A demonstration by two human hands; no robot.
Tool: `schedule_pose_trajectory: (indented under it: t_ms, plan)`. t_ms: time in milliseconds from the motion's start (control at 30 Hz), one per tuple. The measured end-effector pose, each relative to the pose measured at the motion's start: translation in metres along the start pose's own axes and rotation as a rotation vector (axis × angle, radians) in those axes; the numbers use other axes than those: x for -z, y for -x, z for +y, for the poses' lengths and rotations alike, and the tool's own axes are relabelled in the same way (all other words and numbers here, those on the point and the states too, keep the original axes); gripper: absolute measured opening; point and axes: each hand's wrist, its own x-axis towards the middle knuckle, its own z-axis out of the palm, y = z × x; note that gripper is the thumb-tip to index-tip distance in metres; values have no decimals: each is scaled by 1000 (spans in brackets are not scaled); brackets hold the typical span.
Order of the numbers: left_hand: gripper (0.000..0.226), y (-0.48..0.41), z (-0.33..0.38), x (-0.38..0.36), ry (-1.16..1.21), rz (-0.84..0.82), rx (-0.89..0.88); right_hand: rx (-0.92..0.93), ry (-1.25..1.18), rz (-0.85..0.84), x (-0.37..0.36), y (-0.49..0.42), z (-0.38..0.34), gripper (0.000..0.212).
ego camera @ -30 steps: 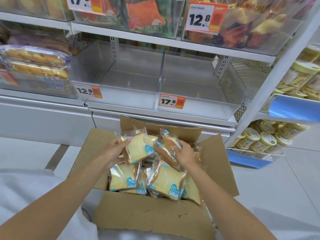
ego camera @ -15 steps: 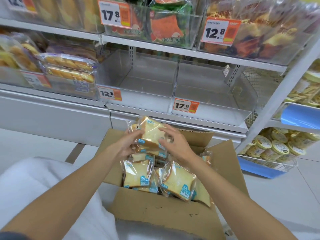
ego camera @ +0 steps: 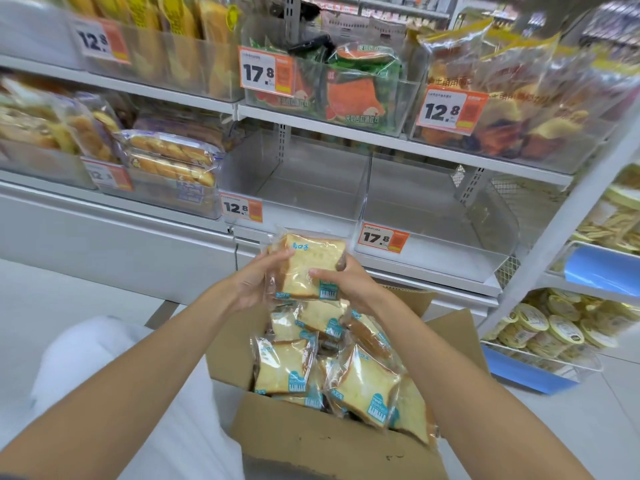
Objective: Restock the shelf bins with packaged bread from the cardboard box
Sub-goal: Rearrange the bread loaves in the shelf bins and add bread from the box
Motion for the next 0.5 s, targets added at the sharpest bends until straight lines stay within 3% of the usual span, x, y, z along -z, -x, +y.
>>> schedule_pose_trajectory:
  t_ms: [100,200,300,367,433,500]
  plan:
    - [78,-10,16,8,-131,128,-49,26,9,-64,-4,-7,-18,61]
    - [86,-27,35,21,-174,175,-89,-37,-255,-139,-10,-22,-37,69]
    - [97,-41,64,29,-317,114,-84,-14,-271,-85,-14,-51,-60,69]
    - [104,-51,92,31,-439,157,-99,8,-259,-56,-14,-78,-77,84]
    - [77,-66,114,41,-508,364,-212,31,-261,-12,-12,-104,-96,84]
    - [49,-90,126,68,-525,562,-417,52,-287,42,-7,-134,-111,57]
